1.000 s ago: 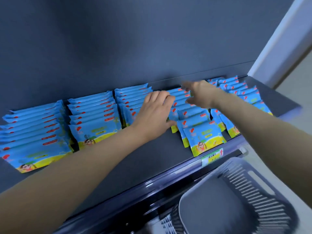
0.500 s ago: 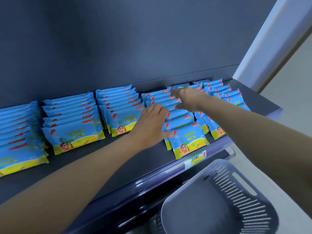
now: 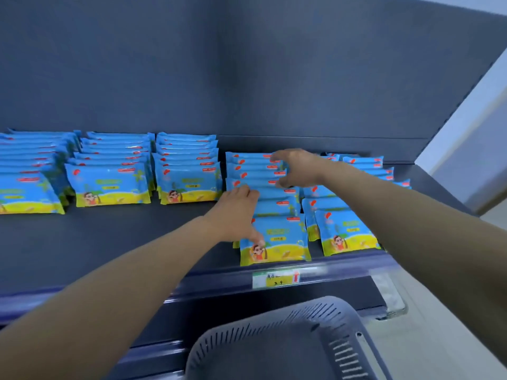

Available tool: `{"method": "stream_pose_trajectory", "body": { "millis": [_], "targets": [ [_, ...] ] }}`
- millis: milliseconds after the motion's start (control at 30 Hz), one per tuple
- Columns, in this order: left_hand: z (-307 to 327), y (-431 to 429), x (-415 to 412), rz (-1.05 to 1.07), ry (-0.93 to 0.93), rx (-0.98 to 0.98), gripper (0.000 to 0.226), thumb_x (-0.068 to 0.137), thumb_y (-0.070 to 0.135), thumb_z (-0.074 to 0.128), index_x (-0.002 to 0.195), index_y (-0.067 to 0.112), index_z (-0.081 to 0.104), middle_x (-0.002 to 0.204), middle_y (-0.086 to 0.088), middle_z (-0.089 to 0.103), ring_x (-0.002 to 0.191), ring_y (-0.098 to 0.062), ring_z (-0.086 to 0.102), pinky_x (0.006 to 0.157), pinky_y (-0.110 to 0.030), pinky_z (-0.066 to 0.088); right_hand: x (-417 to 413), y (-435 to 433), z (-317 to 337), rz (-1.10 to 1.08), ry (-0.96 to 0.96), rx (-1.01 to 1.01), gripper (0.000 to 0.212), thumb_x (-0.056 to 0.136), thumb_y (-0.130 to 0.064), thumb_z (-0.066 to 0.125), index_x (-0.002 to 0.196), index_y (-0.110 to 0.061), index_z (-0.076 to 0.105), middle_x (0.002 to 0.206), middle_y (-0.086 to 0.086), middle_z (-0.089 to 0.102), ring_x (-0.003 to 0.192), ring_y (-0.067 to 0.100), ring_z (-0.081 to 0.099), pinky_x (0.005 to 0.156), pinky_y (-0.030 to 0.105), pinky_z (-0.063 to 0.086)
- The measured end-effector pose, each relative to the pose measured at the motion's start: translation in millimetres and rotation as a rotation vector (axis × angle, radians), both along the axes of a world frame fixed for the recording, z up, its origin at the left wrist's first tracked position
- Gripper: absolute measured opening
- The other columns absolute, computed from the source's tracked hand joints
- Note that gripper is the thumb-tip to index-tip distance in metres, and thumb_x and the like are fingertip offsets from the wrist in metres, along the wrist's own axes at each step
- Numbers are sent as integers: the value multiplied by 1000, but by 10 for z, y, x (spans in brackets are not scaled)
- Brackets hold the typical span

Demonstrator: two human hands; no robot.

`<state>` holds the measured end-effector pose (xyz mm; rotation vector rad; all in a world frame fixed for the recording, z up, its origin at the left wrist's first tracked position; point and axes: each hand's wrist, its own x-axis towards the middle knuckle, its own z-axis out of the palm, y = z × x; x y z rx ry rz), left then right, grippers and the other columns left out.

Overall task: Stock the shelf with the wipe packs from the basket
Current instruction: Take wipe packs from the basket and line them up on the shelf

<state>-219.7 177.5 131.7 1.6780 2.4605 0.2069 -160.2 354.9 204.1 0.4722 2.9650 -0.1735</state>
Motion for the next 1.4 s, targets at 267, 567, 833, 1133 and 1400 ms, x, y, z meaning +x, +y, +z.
{"method": "stream_pose_trajectory", "body": {
  "millis": [267, 567, 833, 1133, 1400],
  "targets": [
    [179, 167, -228, 41, 66, 86, 90, 55, 56, 77, 123, 12, 40, 117, -3, 45, 104, -21, 42, 89, -32, 32, -423, 112, -49, -53, -16, -153, 66, 92, -38, 54, 147, -16, 25, 153, 4, 27, 138, 22, 30, 113, 33, 26],
    [89, 193, -405, -23, 197, 90, 105, 56, 70, 66, 136, 12, 31, 144, -5, 24, 135, -24, 16, 116, -41, -1, -927, 280, -130, -100, -214, -175, 87, 78, -69, 53, 147, -23, 25, 154, -1, 26, 140, 23, 28, 115, 42, 24],
    [140, 195, -420, 41, 133, 88, 114, 52, 67, 72, 142, 13, 27, 144, 0, 31, 136, -15, 20, 106, -26, -19, -1211, 402, -204, -5, -469, -238, 80, 70, -75, 55, 124, -16, 57, 132, 4, 55, 121, 24, 51, 109, 45, 34],
    [105, 236, -258, 163, 143, 46, 105, 56, 60, 70, 140, 17, 24, 137, 1, 31, 133, -17, 22, 111, -34, -15, -1234, 395, -220, 16, -516, -231, 81, 69, -80, 49, 127, -24, 52, 143, 3, 44, 130, 24, 42, 105, 39, 32],
    [76, 196, -245, 145, 163, 110, 104, 58, 64, 66, 140, 19, 22, 130, 3, 31, 128, -15, 23, 111, -31, -17, -1259, 477, -260, 62, -391, -164, 70, 62, -84, 53, 89, -20, 58, 104, -2, 58, 97, 20, 55, 85, 35, 41]
  ]
}}
